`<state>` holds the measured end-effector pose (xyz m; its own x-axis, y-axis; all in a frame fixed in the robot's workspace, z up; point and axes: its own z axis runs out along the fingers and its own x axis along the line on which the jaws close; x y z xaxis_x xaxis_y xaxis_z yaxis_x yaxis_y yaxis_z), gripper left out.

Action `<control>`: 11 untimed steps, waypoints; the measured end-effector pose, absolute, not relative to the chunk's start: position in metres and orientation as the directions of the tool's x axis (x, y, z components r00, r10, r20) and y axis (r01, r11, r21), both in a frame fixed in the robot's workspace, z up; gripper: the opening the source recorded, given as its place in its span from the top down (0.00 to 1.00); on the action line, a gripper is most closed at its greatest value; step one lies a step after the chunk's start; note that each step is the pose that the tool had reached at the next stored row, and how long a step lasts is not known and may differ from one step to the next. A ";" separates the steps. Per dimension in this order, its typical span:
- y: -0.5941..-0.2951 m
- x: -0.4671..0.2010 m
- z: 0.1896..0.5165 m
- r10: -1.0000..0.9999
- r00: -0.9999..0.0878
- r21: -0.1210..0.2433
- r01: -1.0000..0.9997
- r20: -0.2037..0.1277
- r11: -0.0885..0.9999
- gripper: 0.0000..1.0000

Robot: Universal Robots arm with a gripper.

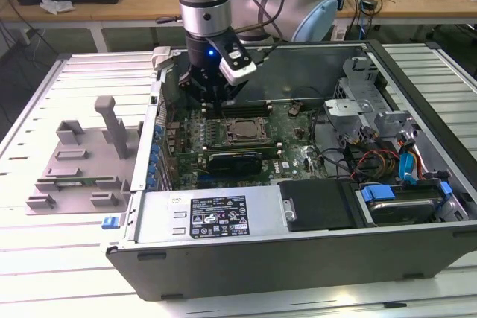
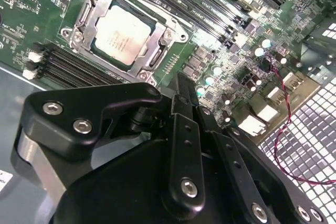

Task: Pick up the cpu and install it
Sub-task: 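Install the first cpu locking lever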

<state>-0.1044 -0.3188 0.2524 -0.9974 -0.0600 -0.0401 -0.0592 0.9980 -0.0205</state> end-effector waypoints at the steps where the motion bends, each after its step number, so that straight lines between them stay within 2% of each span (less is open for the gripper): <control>1: -0.319 -0.104 0.252 -0.060 -0.998 -0.020 -0.059 -0.029 0.998 0.89; 3: -0.319 -0.104 0.252 -0.060 -0.998 -0.017 -0.060 0.015 0.998 0.89; 4: -0.319 -0.104 0.252 -0.060 -0.998 0.001 -0.060 0.013 0.998 0.89; 6: -0.319 -0.105 0.252 -0.061 -0.998 0.062 -0.060 0.009 0.996 0.89; 9: -0.320 -0.107 0.252 -0.061 -0.998 0.117 -0.060 0.005 0.991 0.89; 11: -0.320 -0.110 0.252 -0.062 -0.998 0.188 -0.061 -0.001 0.980 0.89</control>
